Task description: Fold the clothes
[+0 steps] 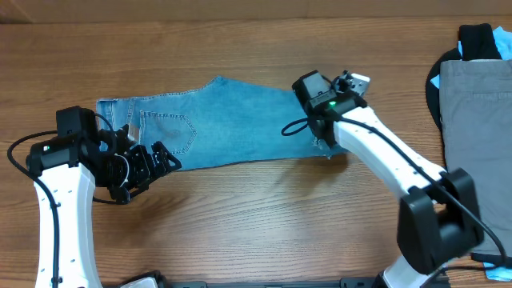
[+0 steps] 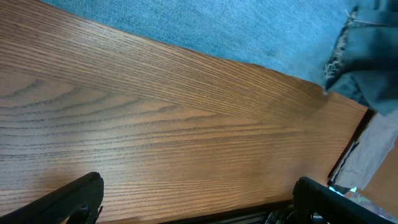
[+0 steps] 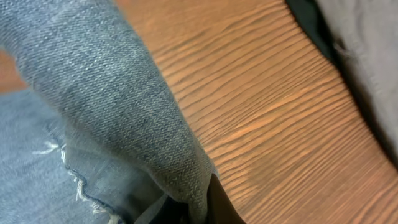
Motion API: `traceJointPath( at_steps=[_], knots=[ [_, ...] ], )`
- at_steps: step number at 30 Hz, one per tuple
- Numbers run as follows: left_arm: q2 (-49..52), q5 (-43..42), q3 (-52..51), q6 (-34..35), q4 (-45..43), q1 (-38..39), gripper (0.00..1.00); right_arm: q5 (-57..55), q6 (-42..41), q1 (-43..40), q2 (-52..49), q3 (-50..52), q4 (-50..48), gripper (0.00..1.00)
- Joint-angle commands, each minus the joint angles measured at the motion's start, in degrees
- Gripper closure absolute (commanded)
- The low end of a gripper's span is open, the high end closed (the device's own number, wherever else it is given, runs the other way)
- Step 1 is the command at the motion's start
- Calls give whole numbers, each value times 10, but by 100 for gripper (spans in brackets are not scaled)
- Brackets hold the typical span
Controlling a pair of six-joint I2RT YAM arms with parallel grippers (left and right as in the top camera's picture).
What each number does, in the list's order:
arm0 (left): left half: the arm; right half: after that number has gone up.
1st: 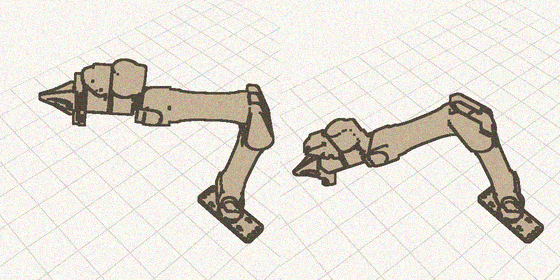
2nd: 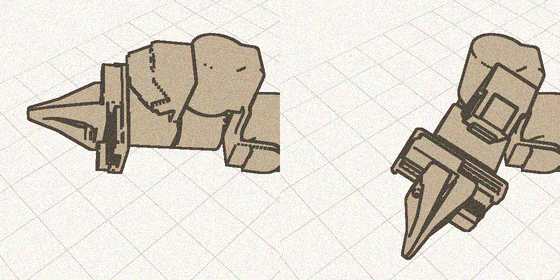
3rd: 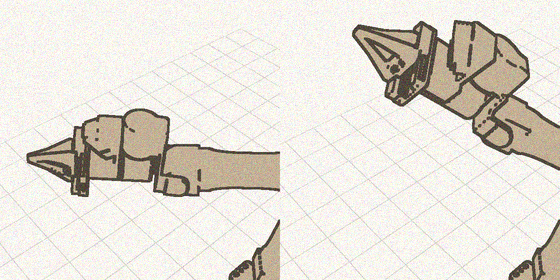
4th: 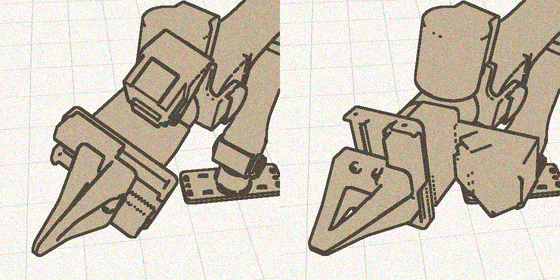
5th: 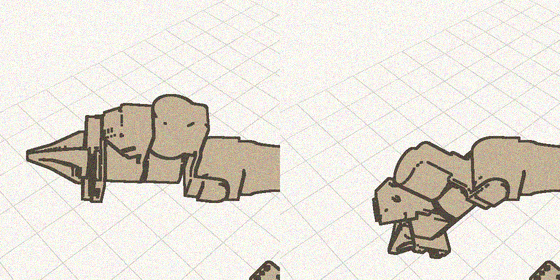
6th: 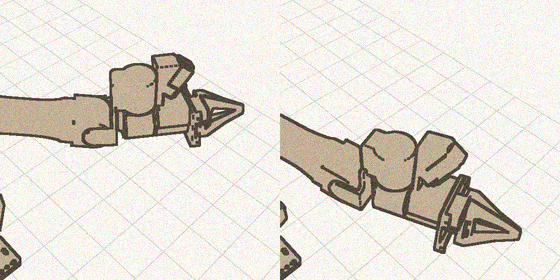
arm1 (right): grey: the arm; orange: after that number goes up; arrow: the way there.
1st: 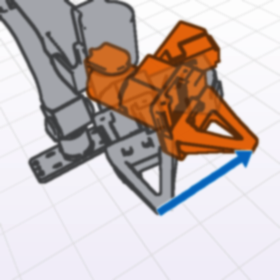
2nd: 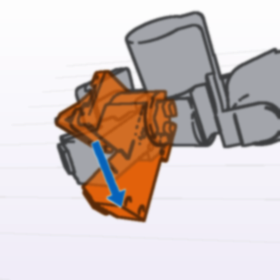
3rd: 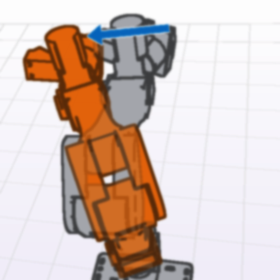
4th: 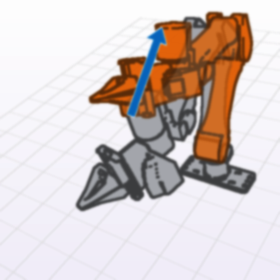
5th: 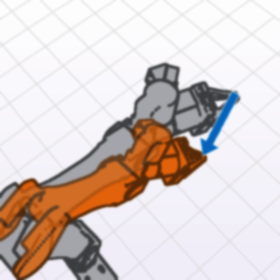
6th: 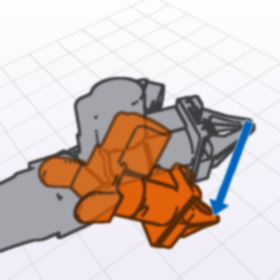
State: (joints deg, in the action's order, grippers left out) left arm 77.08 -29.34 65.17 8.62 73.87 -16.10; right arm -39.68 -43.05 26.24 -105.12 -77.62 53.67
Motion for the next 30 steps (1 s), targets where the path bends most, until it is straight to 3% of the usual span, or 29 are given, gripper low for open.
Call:
traceJointPath(
  at_steps=[1,7,10,12,19,22,26,29,30],
  knots=[
    [4,-1,-2,-14,0,1,0,-20,-5,26,-31,-15,-12,96],
    [4,-1,-2,-14,-2,1,0,11,-5,91,-33,-15,-70,95],
    [4,-1,-2,-14,-2,1,0,82,-5,109,-33,-15,-104,81],
    [4,-1,-2,-14,-2,1,0,160,-8,118,-34,-15,-138,62],
    [4,-1,-2,-14,-2,1,0,320,-34,131,-42,-17,-200,59],
    [4,-1,-2,-14,-2,1,0,312,2,122,-33,-56,-150,59],
    [4,-1,-2,-21,1,1,0,194,12,91,-11,-149,-7,59],
    [4,-1,-2,-22,-2,1,0,208,98,56,-9,-191,29,36],
    [4,-1,-2,-22,-3,1,0,215,115,47,-11,-189,29,34]
  ],
)
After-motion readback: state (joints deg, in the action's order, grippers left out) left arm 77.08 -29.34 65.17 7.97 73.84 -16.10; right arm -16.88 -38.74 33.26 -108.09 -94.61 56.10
